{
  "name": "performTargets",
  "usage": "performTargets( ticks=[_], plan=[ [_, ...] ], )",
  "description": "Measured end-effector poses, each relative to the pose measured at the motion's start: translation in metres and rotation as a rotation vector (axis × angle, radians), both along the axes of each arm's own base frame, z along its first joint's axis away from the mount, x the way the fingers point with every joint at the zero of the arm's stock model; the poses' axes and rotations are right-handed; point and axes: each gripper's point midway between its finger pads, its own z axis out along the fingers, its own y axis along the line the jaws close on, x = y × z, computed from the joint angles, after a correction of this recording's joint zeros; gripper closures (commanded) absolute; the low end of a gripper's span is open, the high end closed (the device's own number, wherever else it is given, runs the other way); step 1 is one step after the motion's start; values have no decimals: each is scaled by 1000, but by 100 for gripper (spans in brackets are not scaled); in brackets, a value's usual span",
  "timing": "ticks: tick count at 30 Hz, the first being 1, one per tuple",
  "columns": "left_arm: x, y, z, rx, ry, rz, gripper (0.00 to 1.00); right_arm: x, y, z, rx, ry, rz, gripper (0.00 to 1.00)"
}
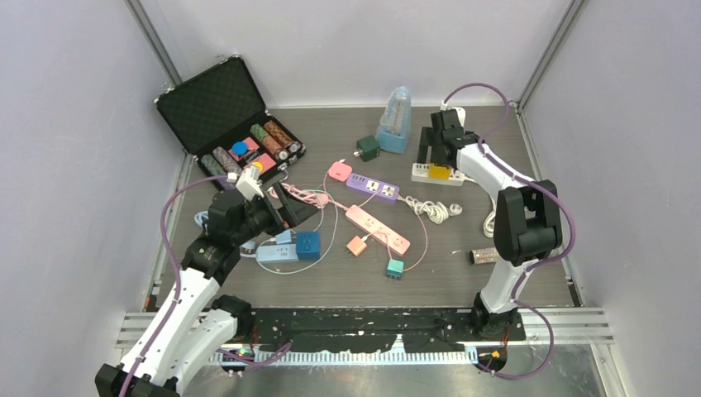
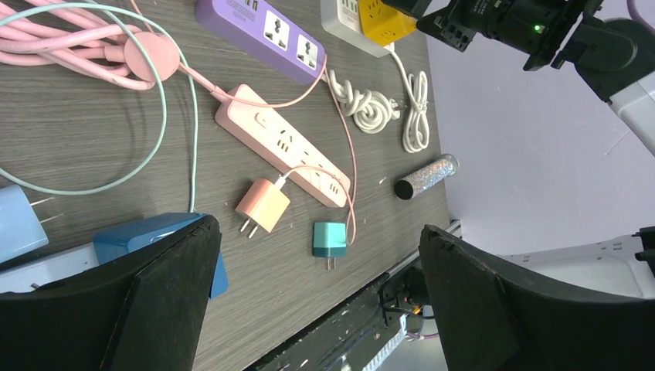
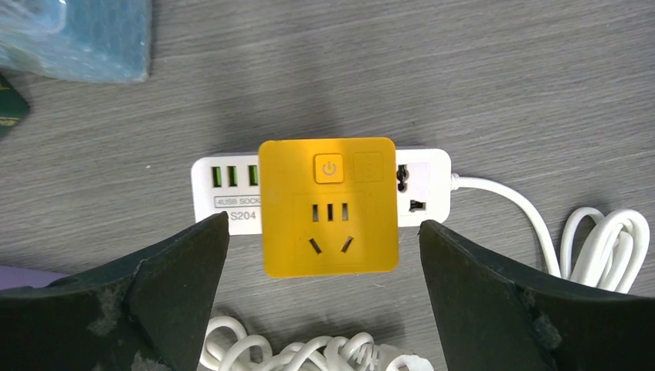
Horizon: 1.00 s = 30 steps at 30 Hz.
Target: Insert the plug
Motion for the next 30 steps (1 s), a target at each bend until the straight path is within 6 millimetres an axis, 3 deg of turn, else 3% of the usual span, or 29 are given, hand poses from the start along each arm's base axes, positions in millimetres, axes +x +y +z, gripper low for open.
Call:
performTargets(
  ticks=[3,11,15,21,30],
  plan=[
    [-1,0,0,0,-2,1,2,-2,-6,-10,7,37,-6,8],
    [-1,1,-1,2,0,3,2,-1,-4,-26,47,98,15,37],
    [-1,1,-1,2,0,3,2,-2,-1,-29,59,105,30,59],
    [-1,1,-1,2,0,3,2,-5,1,-30,59,49,27,77],
    [-2,1,-7,6,14,4,2,-6,16,-32,5,-33,9,86]
  ],
)
